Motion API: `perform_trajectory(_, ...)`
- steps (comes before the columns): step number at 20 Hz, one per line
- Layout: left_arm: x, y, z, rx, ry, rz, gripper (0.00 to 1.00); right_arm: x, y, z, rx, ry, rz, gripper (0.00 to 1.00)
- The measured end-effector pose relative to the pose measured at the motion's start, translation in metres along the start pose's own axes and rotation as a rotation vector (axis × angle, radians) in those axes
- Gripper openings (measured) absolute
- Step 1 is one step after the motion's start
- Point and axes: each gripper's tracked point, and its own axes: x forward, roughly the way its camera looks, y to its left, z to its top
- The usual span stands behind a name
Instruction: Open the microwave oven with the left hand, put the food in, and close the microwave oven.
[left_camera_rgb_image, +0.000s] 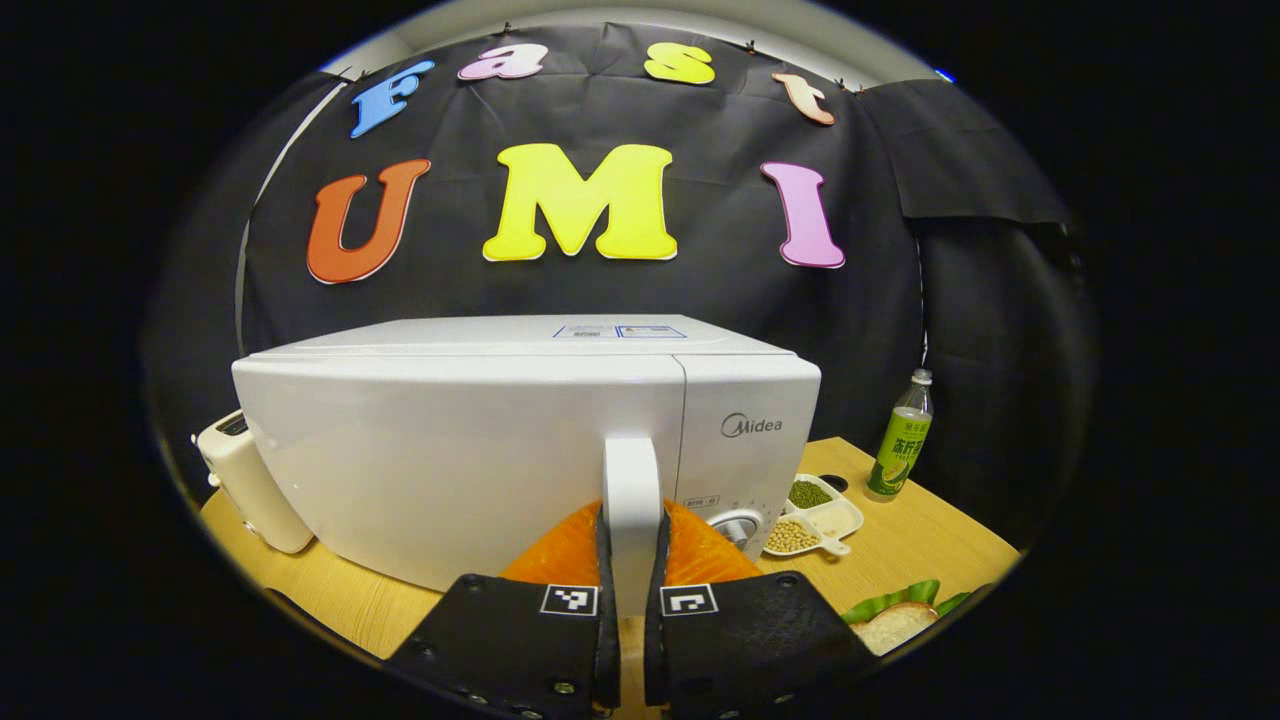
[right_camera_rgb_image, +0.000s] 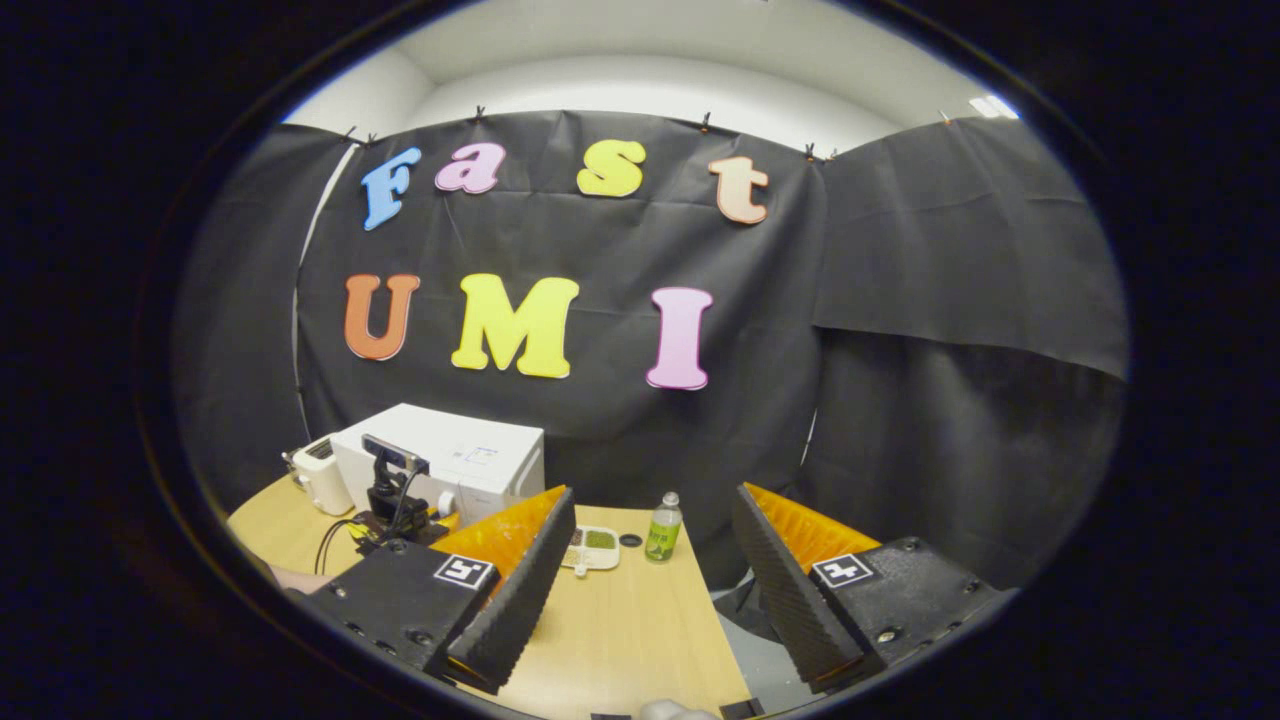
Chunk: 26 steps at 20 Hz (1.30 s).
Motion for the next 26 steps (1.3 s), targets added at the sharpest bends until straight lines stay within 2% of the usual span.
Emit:
perform_trajectory(1,-0.003,0.000,-0.002,-0.007,0.010,-0.004,0.06,0.000,0.003,0.000,-0.001,-0.001,0.009,1.00)
perform_trajectory(2,-0.013,0.001,-0.005,-0.014,0.021,-0.003,0.06,0.001,0.006,0.001,-0.001,-0.003,0.019,1.00)
perform_trajectory(3,-0.021,0.001,-0.006,-0.003,0.010,-0.007,0.06,0.002,0.008,0.001,-0.003,-0.006,0.023,0.92)
perform_trajectory(4,-0.033,0.002,-0.006,0.014,-0.009,-0.017,0.06,0.003,0.011,0.000,-0.008,-0.004,0.032,1.00)
perform_trajectory(5,-0.042,0.004,-0.009,0.013,-0.009,-0.028,0.06,0.005,0.016,-0.003,-0.013,0.000,0.044,0.92)
perform_trajectory(6,-0.055,0.004,-0.012,0.001,0.001,-0.040,0.06,0.006,0.021,-0.004,-0.014,0.001,0.059,0.93)
perform_trajectory(7,-0.065,0.007,-0.015,-0.002,0.010,-0.047,0.06,0.006,0.026,-0.006,-0.008,0.003,0.074,1.00)
perform_trajectory(8,-0.077,0.010,-0.019,0.002,0.024,-0.050,0.06,0.007,0.032,-0.007,0.000,0.004,0.092,0.93)
perform_trajectory(9,-0.086,0.013,-0.020,0.012,0.024,-0.052,0.09,0.008,0.038,-0.008,0.003,0.006,0.106,1.00)
perform_trajectory(10,-0.095,0.016,-0.023,0.018,0.033,-0.050,0.10,0.009,0.043,-0.008,0.004,0.002,0.123,0.92)
perform_trajectory(11,-0.103,0.019,-0.023,0.022,0.033,-0.047,0.16,0.009,0.046,-0.008,0.006,-0.002,0.131,0.92)
perform_trajectory(12,-0.109,0.022,-0.026,0.025,0.043,-0.043,0.16,0.008,0.050,-0.008,0.009,-0.005,0.142,1.00)
perform_trajectory(13,-0.116,0.028,-0.027,0.028,0.047,-0.023,0.21,0.009,0.053,-0.008,0.015,-0.007,0.149,0.92)
perform_trajectory(14,-0.118,0.030,-0.026,0.025,0.047,-0.031,0.24,0.009,0.056,-0.008,0.023,-0.007,0.158,0.92)
perform_trajectory(15,-0.121,0.036,-0.024,0.025,0.044,-0.023,0.36,0.008,0.059,-0.010,0.029,-0.005,0.166,1.00)
perform_trajectory(16,-0.126,0.045,-0.020,0.029,0.029,-0.009,0.49,0.007,0.060,-0.011,0.035,-0.003,0.171,0.92)
perform_trajectory(17,-0.127,0.052,-0.018,0.030,0.029,-0.001,0.53,0.006,0.061,-0.012,0.039,-0.002,0.174,1.00)
perform_trajectory(18,-0.130,0.056,-0.019,0.027,0.032,0.006,0.75,0.005,0.061,-0.012,0.043,-0.002,0.174,1.00)
perform_trajectory(19,-0.132,0.058,-0.019,0.021,0.032,0.002,0.91,0.004,0.060,-0.014,0.047,-0.003,0.174,1.00)
perform_trajectory(20,-0.138,0.060,-0.021,0.020,0.043,0.003,0.98,0.002,0.061,-0.014,0.049,-0.002,0.176,1.00)
perform_trajectory(26,-0.171,0.076,-0.025,0.034,0.056,0.024,0.98,-0.004,0.077,-0.024,0.032,0.014,0.209,1.00)
